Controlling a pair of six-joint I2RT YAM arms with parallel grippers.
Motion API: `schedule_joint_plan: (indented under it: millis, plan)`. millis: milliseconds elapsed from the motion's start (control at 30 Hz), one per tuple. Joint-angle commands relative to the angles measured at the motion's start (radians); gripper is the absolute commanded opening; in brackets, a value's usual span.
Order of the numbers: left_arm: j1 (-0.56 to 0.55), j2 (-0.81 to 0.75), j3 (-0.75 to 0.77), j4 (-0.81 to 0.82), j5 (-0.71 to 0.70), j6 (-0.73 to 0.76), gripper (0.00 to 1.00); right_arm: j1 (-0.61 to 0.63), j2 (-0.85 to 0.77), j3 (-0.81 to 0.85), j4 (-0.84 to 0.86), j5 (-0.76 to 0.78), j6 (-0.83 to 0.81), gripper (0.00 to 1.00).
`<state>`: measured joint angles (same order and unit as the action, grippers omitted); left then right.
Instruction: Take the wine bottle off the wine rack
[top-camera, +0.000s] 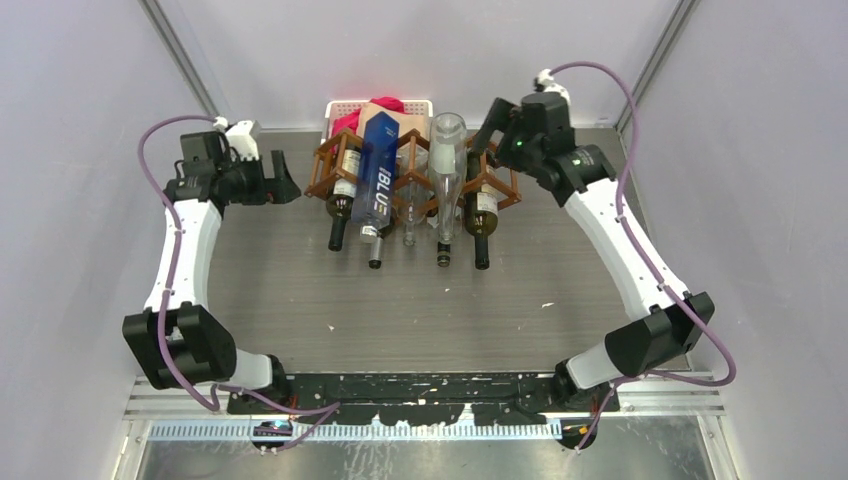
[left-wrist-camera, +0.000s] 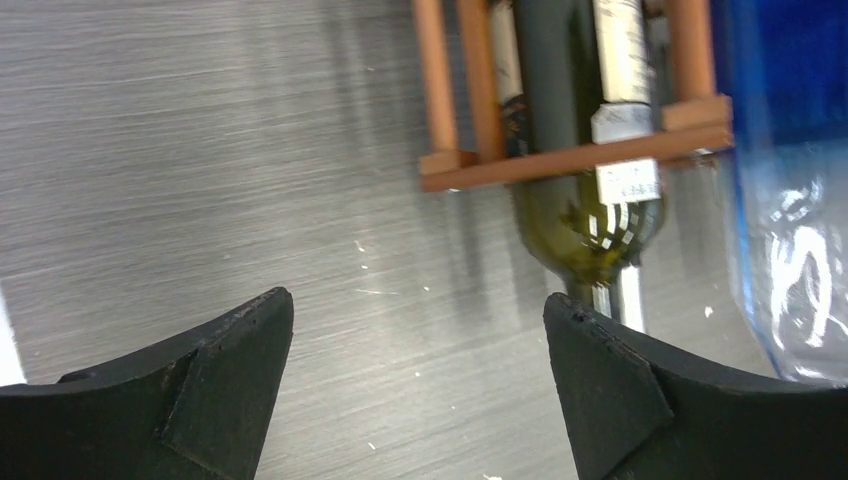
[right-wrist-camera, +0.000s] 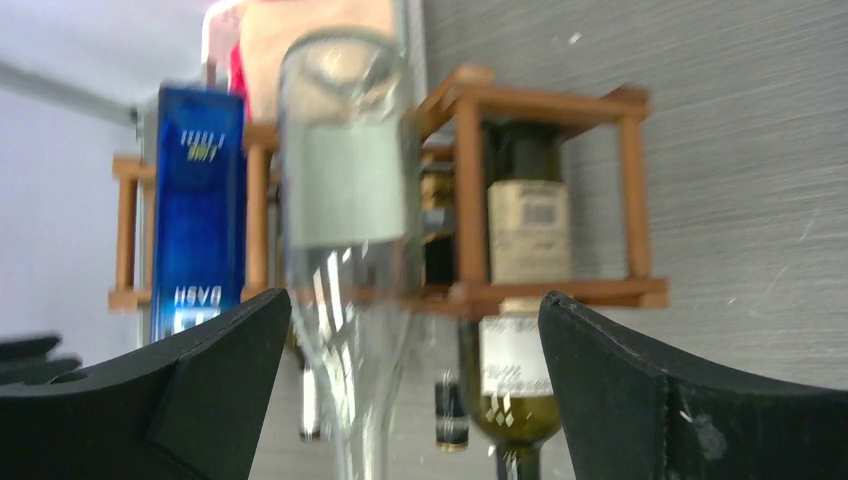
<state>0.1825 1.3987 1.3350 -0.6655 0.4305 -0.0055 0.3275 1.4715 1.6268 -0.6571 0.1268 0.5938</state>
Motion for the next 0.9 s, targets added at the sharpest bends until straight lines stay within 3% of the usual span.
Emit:
schedule_joint_plan:
  millis: [0, 300, 567, 867]
  plan:
    - [-0.046, -0.047, 0.082, -0.08, 0.08, 0.048, 0.95, 0.12, -0.009, 0.041, -0.107, 0.051, -0.019, 1.0]
    - [-0.086, -0.047, 0.113, -0.14, 0.117, 0.072, 0.95, 0.275, 0.01, -0.027, -0.104, 0.057, 0.022, 0.96]
    - [-0.095, -0.071, 0.122, -0.176, 0.157, 0.091, 0.94, 0.29, 0.088, -0.037, -0.088, 0.007, 0.033, 0.82]
    - [-0.096, -0.097, 0.153, -0.2, 0.192, 0.093, 0.94, 0.291, 0.173, -0.044, -0.047, -0.015, 0.055, 0.75]
